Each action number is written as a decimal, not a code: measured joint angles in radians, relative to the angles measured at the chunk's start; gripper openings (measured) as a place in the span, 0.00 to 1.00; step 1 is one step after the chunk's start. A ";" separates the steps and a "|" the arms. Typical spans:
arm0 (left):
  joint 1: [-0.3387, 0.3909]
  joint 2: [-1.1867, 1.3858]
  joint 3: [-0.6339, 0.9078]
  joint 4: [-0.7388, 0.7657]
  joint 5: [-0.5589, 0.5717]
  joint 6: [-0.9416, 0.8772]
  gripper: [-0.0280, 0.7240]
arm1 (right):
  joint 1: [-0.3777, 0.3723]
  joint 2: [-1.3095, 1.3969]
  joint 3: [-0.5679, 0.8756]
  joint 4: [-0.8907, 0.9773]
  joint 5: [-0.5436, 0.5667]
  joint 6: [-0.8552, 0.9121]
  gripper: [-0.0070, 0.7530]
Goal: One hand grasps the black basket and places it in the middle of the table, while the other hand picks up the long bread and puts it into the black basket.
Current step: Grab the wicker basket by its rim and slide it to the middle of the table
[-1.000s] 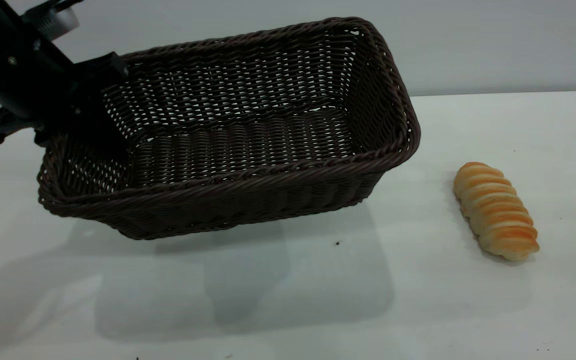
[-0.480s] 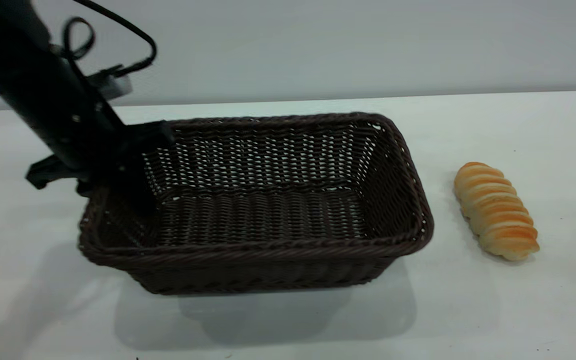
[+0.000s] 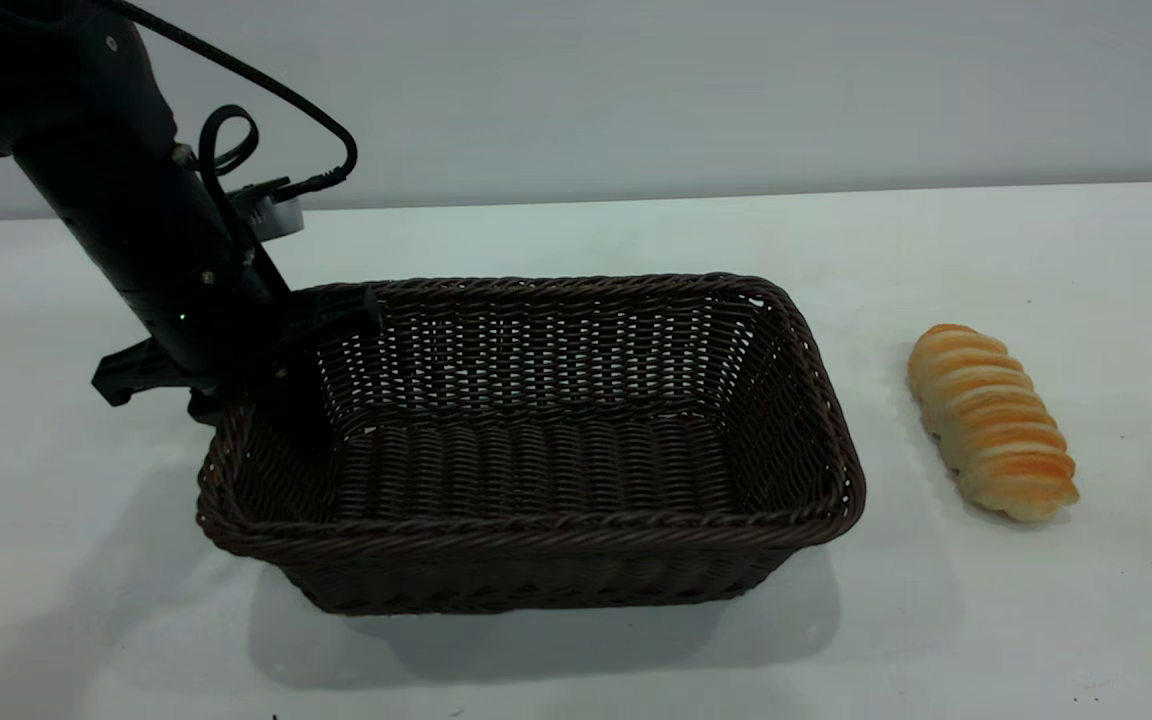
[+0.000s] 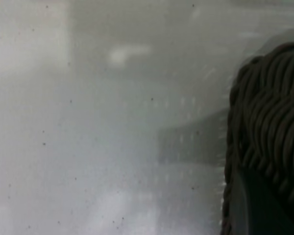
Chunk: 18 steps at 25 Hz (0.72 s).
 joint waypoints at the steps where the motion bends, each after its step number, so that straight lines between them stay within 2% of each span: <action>1: 0.000 0.000 -0.001 -0.001 0.000 0.000 0.22 | 0.000 0.000 0.000 0.000 0.000 0.000 0.51; 3: 0.000 0.000 -0.004 -0.001 0.006 0.000 0.23 | 0.000 0.000 0.000 0.000 0.000 0.000 0.51; 5: 0.000 0.000 -0.005 -0.002 0.021 0.000 0.31 | 0.000 0.000 0.000 0.000 0.000 0.000 0.51; 10: 0.000 0.000 -0.005 -0.007 0.061 0.000 0.76 | 0.000 0.000 0.000 0.002 0.000 0.000 0.51; 12: 0.000 0.000 -0.005 -0.007 0.076 -0.001 0.88 | 0.000 0.000 0.000 0.003 0.000 0.000 0.51; 14: 0.000 0.000 -0.005 -0.007 0.094 -0.001 0.92 | 0.000 0.000 0.000 0.003 0.000 0.000 0.51; 18: 0.000 -0.030 -0.005 0.015 0.114 -0.003 0.90 | 0.000 0.000 0.000 0.003 0.000 0.000 0.51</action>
